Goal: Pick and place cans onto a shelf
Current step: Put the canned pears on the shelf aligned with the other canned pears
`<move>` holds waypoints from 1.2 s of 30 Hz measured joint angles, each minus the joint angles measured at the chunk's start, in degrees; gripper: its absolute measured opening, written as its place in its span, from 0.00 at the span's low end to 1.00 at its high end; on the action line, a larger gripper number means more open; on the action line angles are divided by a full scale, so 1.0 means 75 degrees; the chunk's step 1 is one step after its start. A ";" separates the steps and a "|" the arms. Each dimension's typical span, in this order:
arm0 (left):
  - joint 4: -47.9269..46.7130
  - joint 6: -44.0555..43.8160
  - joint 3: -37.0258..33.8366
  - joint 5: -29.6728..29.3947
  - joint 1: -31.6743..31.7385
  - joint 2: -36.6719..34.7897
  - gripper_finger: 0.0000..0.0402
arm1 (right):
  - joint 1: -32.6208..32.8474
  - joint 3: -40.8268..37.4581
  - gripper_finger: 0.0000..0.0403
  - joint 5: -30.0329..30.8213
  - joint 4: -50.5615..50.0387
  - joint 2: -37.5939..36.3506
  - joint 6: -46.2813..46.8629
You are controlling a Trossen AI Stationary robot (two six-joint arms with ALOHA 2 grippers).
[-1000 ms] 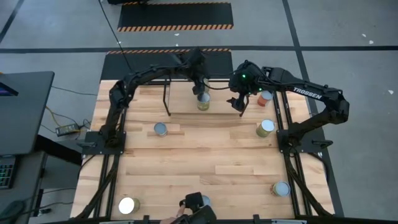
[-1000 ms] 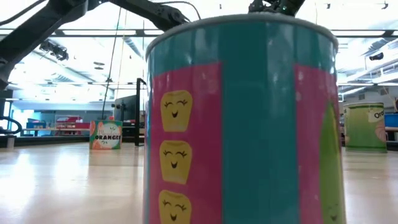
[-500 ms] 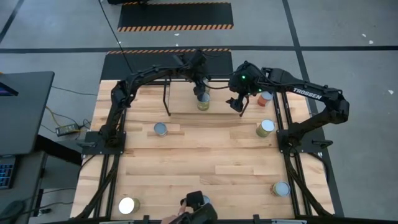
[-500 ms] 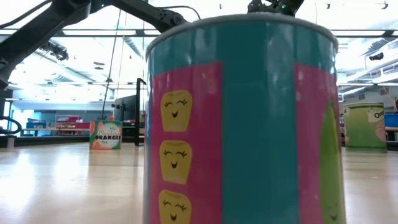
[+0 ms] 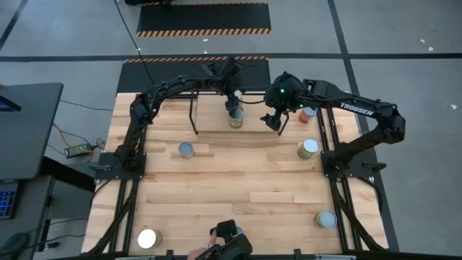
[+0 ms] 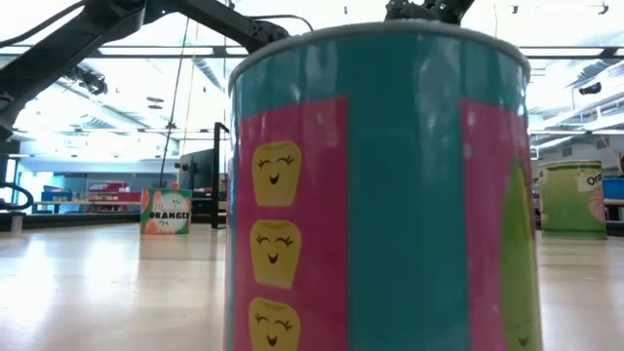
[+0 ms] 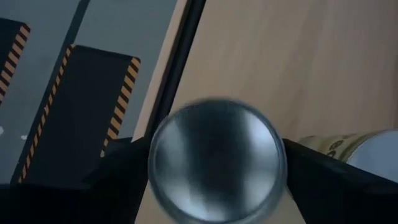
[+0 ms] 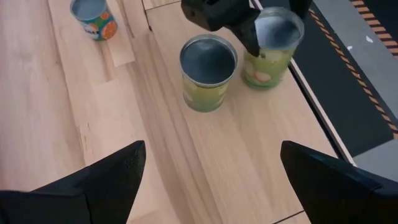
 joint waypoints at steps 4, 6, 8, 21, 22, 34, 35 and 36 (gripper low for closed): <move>0.0021 0.0147 0.0000 0.0023 -0.0020 0.0000 0.89 | 0.0000 0.0000 0.95 -0.0003 0.0191 0.0000 -0.0003; 0.0021 0.0154 0.0000 0.0031 -0.0032 0.0000 0.89 | -0.0001 0.0000 0.95 -0.0002 0.0295 0.0000 -0.0003; 0.0021 0.0154 0.0000 0.0032 -0.0046 -0.0003 0.89 | -0.0004 0.0000 0.95 -0.0003 0.0325 0.0000 -0.0006; -0.1400 0.0192 0.0001 0.0044 0.0301 -0.1220 0.89 | -0.0068 0.0000 0.95 0.0006 0.0661 0.0000 -0.0072; -0.1655 0.0192 0.0009 0.0044 0.0412 -0.1233 0.88 | -0.0073 0.0000 0.95 0.0006 0.0671 0.0000 -0.0078; -0.2353 -0.0067 -0.0003 0.0507 0.0715 -0.0573 0.71 | -0.0073 0.0000 0.95 0.0010 0.0748 0.0000 -0.0082; -0.2278 -0.0073 -0.0003 0.0493 0.0654 -0.0531 0.70 | -0.0073 0.0000 0.95 0.0012 0.0760 0.0000 -0.0082; -0.2166 -0.0088 -0.0003 0.0476 0.0584 -0.0511 0.69 | -0.0073 0.0000 0.95 0.0012 0.0772 0.0000 -0.0082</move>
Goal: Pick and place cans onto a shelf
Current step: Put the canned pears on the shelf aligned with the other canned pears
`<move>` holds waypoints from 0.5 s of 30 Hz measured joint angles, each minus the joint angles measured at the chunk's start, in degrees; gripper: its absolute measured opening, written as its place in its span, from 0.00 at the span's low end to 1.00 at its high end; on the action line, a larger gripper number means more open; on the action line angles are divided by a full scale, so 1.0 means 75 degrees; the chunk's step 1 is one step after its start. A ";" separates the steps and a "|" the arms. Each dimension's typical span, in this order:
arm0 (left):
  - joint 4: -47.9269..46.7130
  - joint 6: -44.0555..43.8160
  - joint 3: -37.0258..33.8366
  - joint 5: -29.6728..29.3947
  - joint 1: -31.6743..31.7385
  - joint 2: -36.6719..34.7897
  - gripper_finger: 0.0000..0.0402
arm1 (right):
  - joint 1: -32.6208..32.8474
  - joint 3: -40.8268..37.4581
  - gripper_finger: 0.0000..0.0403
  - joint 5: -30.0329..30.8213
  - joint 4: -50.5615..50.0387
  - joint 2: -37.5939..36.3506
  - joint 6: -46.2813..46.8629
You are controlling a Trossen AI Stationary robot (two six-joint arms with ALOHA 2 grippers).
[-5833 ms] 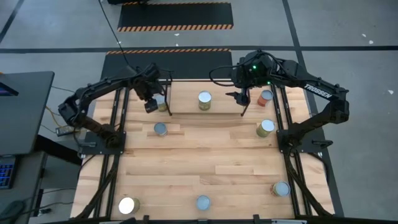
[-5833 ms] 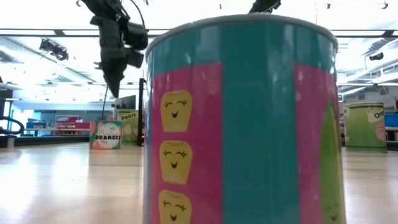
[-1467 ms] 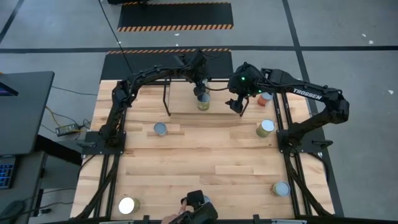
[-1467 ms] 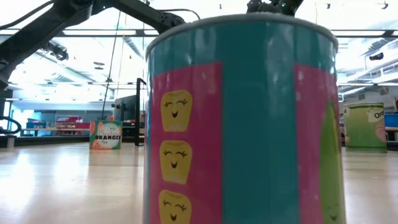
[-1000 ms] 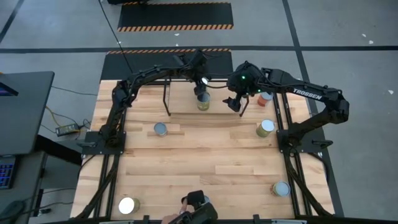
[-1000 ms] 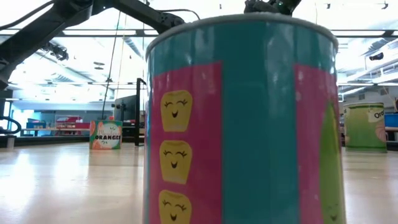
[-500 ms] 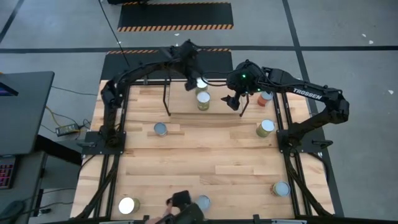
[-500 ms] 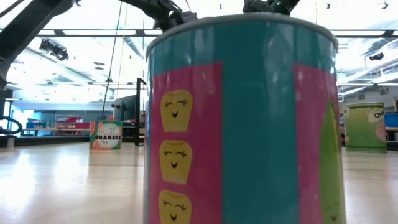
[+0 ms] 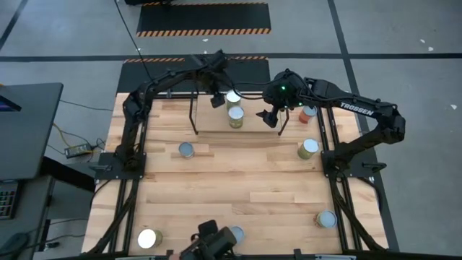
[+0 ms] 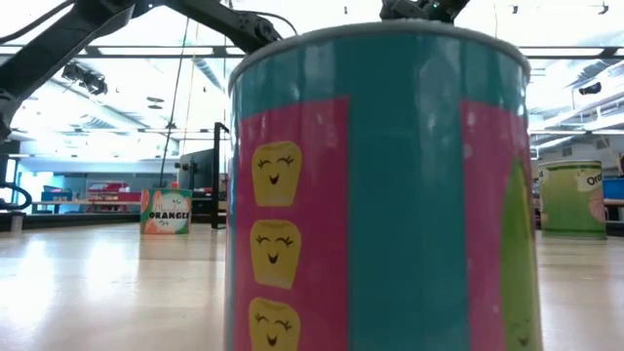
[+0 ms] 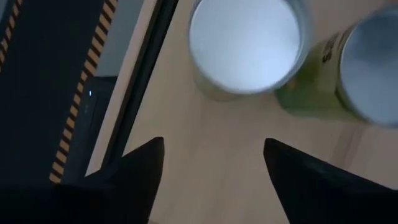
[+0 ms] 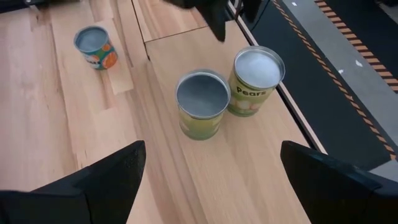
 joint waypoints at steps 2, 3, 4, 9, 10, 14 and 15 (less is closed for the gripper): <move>0.0241 -0.0166 0.0000 -0.0049 -0.0109 0.0029 0.67 | 0.0000 0.0000 0.95 0.0002 -0.0003 0.0000 -0.0006; 0.0475 -0.0260 0.0004 -0.0124 -0.0184 0.0076 0.66 | 0.0000 0.0000 0.95 0.0003 -0.0001 0.0000 -0.0020; 0.0669 -0.0384 0.0006 -0.0233 -0.0230 0.0116 0.65 | 0.0000 0.0000 0.95 0.0005 -0.0001 0.0000 -0.0040; 0.0788 -0.0621 -0.0005 -0.0488 -0.0328 0.0266 0.60 | -0.0001 0.0000 0.95 0.0008 0.0016 0.0000 -0.0004; 0.0851 -0.0650 -0.0006 -0.0498 -0.0326 0.0269 0.59 | -0.0003 0.0000 0.95 0.0013 0.0033 0.0000 -0.0003; 0.0915 -0.0698 -0.0003 -0.0589 -0.0348 0.0289 0.57 | -0.0001 0.0000 0.95 0.0021 0.0054 0.0000 0.0022; 0.0889 -0.0696 -0.0003 -0.0647 -0.0348 0.0289 0.57 | 0.0000 0.0000 0.95 0.0023 0.0052 0.0000 0.0016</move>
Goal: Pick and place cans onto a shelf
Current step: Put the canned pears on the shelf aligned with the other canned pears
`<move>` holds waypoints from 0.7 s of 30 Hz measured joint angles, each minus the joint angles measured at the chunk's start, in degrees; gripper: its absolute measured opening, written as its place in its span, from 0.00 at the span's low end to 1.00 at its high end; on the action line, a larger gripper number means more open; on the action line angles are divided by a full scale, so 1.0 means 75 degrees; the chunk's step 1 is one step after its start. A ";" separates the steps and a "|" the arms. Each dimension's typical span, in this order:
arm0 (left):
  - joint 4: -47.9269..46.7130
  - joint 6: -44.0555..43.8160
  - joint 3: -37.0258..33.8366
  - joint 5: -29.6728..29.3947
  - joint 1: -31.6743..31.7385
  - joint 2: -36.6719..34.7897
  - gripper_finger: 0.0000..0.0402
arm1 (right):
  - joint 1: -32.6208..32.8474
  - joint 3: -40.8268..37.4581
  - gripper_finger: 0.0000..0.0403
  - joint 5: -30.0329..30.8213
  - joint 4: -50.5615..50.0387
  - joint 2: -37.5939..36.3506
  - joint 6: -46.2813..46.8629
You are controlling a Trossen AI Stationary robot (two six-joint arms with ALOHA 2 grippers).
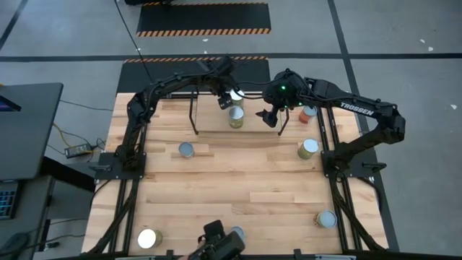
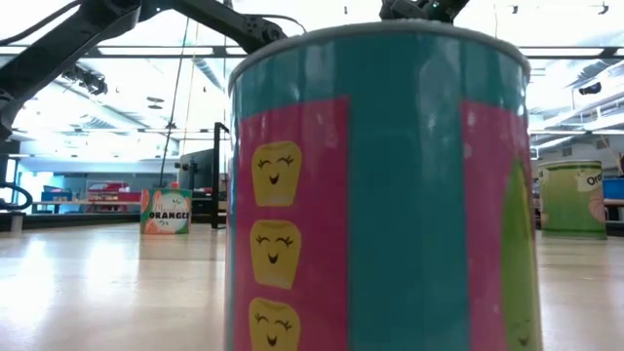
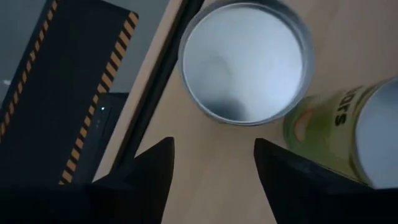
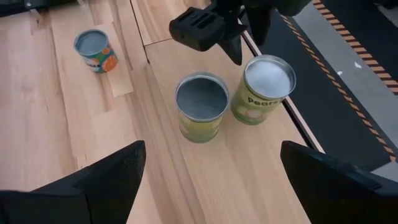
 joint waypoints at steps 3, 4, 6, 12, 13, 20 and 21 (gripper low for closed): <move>-0.0331 0.0000 0.0000 -0.0068 0.0000 -0.0051 0.56 | -0.0060 0.0000 0.95 0.0070 -0.0003 0.0000 -0.0064; -0.0451 -0.0008 -0.0002 -0.0084 -0.0001 -0.0112 0.56 | -0.0089 0.0000 0.95 0.0129 -0.0019 0.0000 -0.0089; -0.0710 -0.0041 -0.0003 -0.0103 0.0016 -0.0353 0.56 | -0.0215 0.0012 0.95 0.0221 -0.0173 -0.0003 -0.0077; -0.1103 -0.0299 0.0000 -0.0192 0.0109 -0.1165 0.56 | -0.0535 0.0524 0.94 0.0425 -0.2172 -0.0012 0.1187; -0.1102 -0.0372 0.0000 -0.0190 0.0114 -0.1292 0.56 | -0.0565 0.0630 0.94 0.0422 -0.2614 -0.0014 0.1558; -0.1011 -0.0778 0.0000 -0.0037 0.0053 -0.1934 0.56 | -0.0405 0.0414 0.89 0.0352 -0.4616 -0.0035 0.4260; -0.0984 -0.0868 0.0000 0.0132 0.0036 -0.2053 0.56 | -0.0293 0.0307 0.88 0.0314 -0.4632 -0.0027 0.4502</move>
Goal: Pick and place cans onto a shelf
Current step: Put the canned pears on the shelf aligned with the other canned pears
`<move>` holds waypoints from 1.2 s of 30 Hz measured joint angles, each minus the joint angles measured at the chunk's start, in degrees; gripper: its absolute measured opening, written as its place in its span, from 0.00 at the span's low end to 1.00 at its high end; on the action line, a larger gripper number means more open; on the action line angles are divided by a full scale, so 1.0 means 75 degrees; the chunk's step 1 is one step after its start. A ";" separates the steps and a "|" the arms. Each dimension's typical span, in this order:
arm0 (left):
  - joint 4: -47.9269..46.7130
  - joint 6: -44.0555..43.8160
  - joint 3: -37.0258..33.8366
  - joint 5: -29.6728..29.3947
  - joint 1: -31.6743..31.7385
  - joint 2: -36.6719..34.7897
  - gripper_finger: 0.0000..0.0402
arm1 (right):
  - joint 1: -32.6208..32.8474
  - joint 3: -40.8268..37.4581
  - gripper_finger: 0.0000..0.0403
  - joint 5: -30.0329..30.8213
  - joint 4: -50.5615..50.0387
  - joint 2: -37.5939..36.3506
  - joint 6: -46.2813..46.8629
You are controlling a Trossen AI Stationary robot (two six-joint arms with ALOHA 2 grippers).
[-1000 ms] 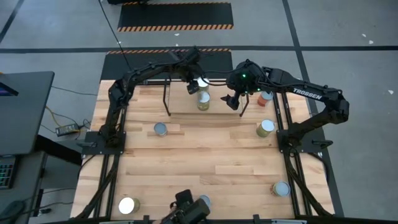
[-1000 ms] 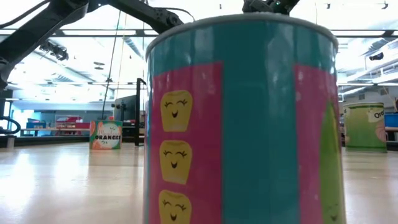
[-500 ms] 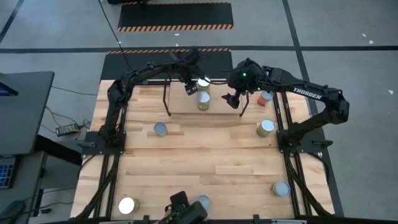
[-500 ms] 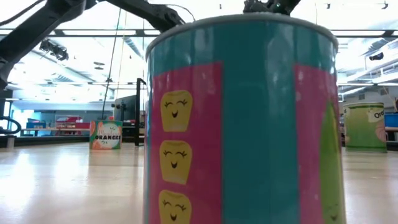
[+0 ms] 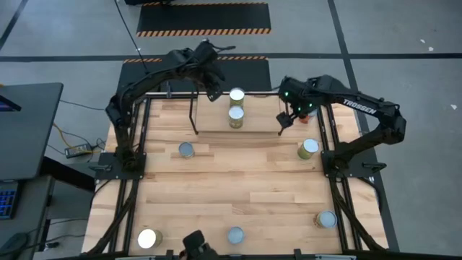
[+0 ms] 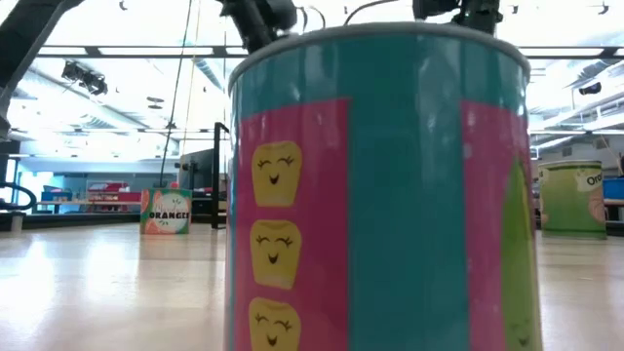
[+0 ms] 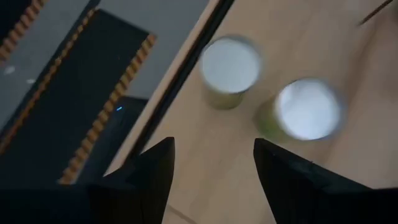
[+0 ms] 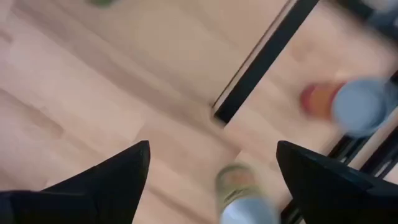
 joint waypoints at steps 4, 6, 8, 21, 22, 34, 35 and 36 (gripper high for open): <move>0.0302 -0.0384 0.0003 0.0749 -0.0143 -0.0412 0.54 | 0.0322 -0.0330 0.81 -0.0052 0.0044 0.0004 0.0478; 0.0495 -0.0505 0.0003 0.0939 -0.0217 -0.0608 0.52 | 0.0375 -0.0510 0.76 -0.0033 0.0239 0.0004 0.0504; 0.0653 -0.0617 0.0003 0.1021 -0.0321 -0.0817 0.49 | 0.0378 -0.0715 0.69 -0.0027 0.0499 0.0004 0.0503; 0.0604 -0.1467 0.0006 0.0994 -0.1631 -0.1708 0.31 | 0.0012 -0.2014 0.35 -0.0123 0.2435 0.0007 -0.0386; 0.0599 -0.1544 0.0006 0.0937 -0.1771 -0.1742 0.31 | -0.0066 -0.2014 0.34 -0.0010 0.2450 0.0007 -0.0481; -0.0130 -0.1495 0.0009 0.0637 -0.3234 -0.2333 0.28 | 0.0075 -0.2023 0.32 -0.0592 0.2653 0.0004 -0.1263; -0.0216 -0.1504 0.0014 0.0499 -0.3370 -0.2366 0.28 | 0.0247 -0.2023 0.32 -0.0634 0.2658 0.0004 -0.1177; -0.0395 -0.1509 0.0012 0.0361 -0.3517 -0.2444 0.28 | 0.0432 -0.2023 0.32 -0.0692 0.2629 0.0003 -0.1056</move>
